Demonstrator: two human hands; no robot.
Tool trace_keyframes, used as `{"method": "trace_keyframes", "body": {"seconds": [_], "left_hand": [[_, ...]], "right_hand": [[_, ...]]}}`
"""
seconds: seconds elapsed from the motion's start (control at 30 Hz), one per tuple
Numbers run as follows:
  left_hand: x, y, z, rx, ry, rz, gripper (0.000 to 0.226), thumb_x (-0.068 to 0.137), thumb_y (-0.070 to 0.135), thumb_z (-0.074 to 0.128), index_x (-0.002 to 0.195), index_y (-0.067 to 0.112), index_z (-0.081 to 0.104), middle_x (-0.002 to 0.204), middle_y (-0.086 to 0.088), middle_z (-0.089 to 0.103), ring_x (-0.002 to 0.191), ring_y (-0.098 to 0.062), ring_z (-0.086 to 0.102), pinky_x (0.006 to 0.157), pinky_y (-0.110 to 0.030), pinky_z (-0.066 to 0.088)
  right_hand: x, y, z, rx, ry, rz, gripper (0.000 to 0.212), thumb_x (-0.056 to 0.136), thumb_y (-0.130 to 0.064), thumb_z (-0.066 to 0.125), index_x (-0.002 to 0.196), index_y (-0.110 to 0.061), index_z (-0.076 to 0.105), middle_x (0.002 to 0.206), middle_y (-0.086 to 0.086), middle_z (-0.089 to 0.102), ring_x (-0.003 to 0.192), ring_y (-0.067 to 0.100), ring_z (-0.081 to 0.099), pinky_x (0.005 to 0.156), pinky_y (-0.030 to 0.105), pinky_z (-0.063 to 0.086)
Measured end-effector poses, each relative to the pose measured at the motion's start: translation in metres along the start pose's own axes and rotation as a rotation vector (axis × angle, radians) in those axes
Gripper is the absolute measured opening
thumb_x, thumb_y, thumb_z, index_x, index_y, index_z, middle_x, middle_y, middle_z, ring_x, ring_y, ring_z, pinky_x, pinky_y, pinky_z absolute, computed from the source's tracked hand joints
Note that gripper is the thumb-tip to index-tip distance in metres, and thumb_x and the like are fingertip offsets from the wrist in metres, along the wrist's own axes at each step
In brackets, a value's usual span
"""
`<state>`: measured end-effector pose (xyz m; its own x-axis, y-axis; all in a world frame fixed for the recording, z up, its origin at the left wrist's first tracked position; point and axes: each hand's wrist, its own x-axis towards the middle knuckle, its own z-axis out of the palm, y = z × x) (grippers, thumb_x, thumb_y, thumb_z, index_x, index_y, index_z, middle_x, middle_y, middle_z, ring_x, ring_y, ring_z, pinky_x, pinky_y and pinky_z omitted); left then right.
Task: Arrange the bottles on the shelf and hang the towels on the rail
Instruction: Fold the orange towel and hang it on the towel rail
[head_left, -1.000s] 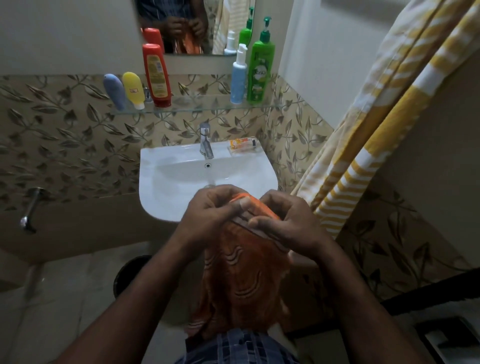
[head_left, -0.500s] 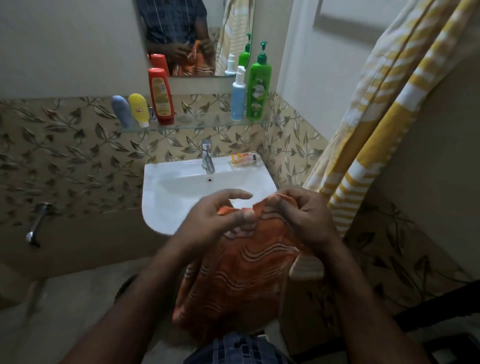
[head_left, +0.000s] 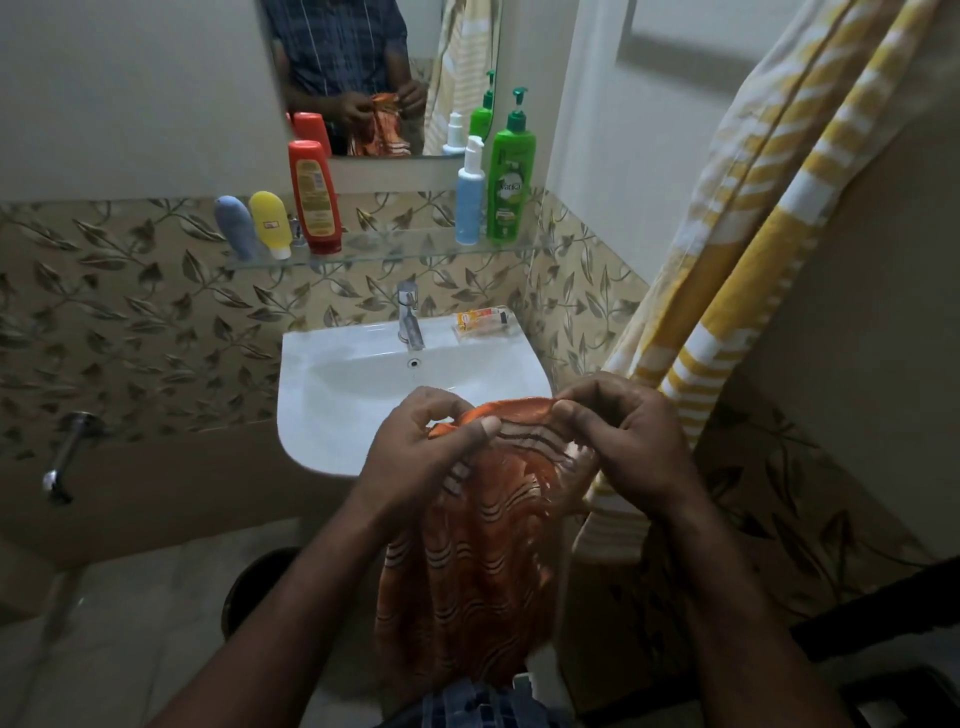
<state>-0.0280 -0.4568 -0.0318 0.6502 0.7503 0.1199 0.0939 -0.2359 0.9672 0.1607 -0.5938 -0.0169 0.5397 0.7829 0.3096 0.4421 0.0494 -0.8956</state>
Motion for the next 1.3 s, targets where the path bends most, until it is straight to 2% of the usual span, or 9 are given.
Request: {"method": "trace_keyframes", "body": {"seconds": [0.1, 0.23, 0.37, 0.6, 0.73, 0.87, 0.97, 1.1, 1.3], "left_hand": [[-0.001, -0.004, -0.002, -0.036, -0.022, -0.039, 0.019, 0.081, 0.037, 0.085, 0.077, 0.025, 0.071, 0.107, -0.002, 0.069, 0.092, -0.018, 0.072, 0.075, -0.031, 0.060], [-0.006, -0.014, -0.002, -0.002, -0.164, -0.033, 0.017, 0.084, 0.035, 0.076, 0.082, 0.019, 0.072, 0.086, -0.002, 0.074, 0.082, -0.024, 0.074, 0.079, -0.044, 0.059], [-0.009, -0.016, 0.000, -0.111, -0.035, -0.022, 0.015, 0.087, 0.038, 0.076, 0.083, 0.023, 0.077, 0.085, 0.000, 0.074, 0.082, -0.019, 0.072, 0.079, -0.044, 0.060], [-0.006, -0.007, 0.003, -0.111, 0.051, -0.012, 0.005, 0.093, 0.029, 0.079, 0.091, 0.033, 0.082, 0.098, 0.003, 0.080, 0.096, -0.019, 0.076, 0.092, -0.055, 0.061], [-0.004, -0.002, 0.004, -0.079, 0.039, 0.009, 0.004, 0.093, 0.029, 0.080, 0.092, 0.032, 0.083, 0.094, 0.006, 0.081, 0.092, -0.016, 0.077, 0.088, -0.054, 0.062], [-0.005, -0.002, 0.002, -0.035, 0.030, 0.031, 0.012, 0.090, 0.040, 0.080, 0.086, 0.028, 0.080, 0.087, 0.002, 0.079, 0.085, -0.022, 0.076, 0.079, -0.057, 0.063], [-0.006, -0.005, 0.001, -0.085, 0.039, 0.003, 0.022, 0.084, 0.045, 0.083, 0.082, 0.024, 0.076, 0.081, -0.002, 0.075, 0.076, -0.023, 0.073, 0.070, -0.052, 0.063], [-0.008, -0.017, -0.010, -0.107, -0.108, -0.043, 0.027, 0.081, 0.045, 0.082, 0.083, 0.018, 0.075, 0.077, 0.005, 0.069, 0.071, -0.009, 0.063, 0.069, -0.030, 0.050], [-0.017, -0.028, -0.014, -0.243, -0.079, -0.060, 0.020, 0.085, 0.029, 0.086, 0.087, 0.011, 0.078, 0.082, -0.002, 0.074, 0.076, -0.014, 0.069, 0.071, -0.028, 0.056]], "right_hand": [[0.000, -0.002, -0.004, -0.026, 0.115, -0.033, 0.013, 0.096, -0.005, 0.072, 0.089, -0.016, 0.075, 0.079, 0.004, 0.075, 0.075, 0.019, 0.073, 0.068, 0.034, 0.062], [0.001, 0.002, -0.005, 0.004, 0.241, -0.016, 0.012, 0.096, -0.022, 0.066, 0.088, -0.029, 0.071, 0.084, -0.001, 0.073, 0.085, 0.024, 0.072, 0.076, 0.042, 0.062], [0.002, -0.002, -0.005, 0.191, 0.331, 0.102, 0.022, 0.104, -0.011, 0.062, 0.090, -0.027, 0.069, 0.087, 0.002, 0.073, 0.086, 0.032, 0.074, 0.075, 0.042, 0.066], [0.001, -0.007, 0.015, 0.141, 0.050, 0.124, 0.022, 0.109, -0.009, 0.052, 0.108, -0.018, 0.072, 0.079, -0.004, 0.066, 0.068, 0.012, 0.061, 0.060, 0.029, 0.052], [-0.004, -0.005, 0.030, -0.027, -0.070, 0.093, 0.024, 0.109, -0.030, 0.052, 0.107, -0.028, 0.076, 0.082, -0.016, 0.071, 0.072, 0.001, 0.063, 0.068, 0.026, 0.050], [-0.007, -0.009, 0.038, -0.292, -0.191, -0.016, 0.039, 0.088, -0.066, 0.063, 0.093, -0.030, 0.077, 0.077, -0.013, 0.072, 0.072, 0.005, 0.066, 0.064, 0.026, 0.050], [-0.008, -0.008, 0.042, -0.295, -0.111, -0.086, 0.028, 0.086, -0.050, 0.076, 0.075, -0.025, 0.071, 0.065, -0.013, 0.066, 0.062, 0.005, 0.062, 0.058, 0.028, 0.046], [-0.003, 0.001, 0.025, -0.033, 0.167, -0.019, 0.021, 0.097, -0.033, 0.070, 0.081, -0.019, 0.072, 0.074, -0.006, 0.071, 0.071, 0.014, 0.067, 0.066, 0.035, 0.054], [0.002, 0.019, 0.020, -0.053, 0.239, -0.027, 0.025, 0.097, -0.046, 0.065, 0.088, -0.024, 0.073, 0.083, -0.007, 0.069, 0.080, 0.013, 0.067, 0.074, 0.033, 0.054]]}}
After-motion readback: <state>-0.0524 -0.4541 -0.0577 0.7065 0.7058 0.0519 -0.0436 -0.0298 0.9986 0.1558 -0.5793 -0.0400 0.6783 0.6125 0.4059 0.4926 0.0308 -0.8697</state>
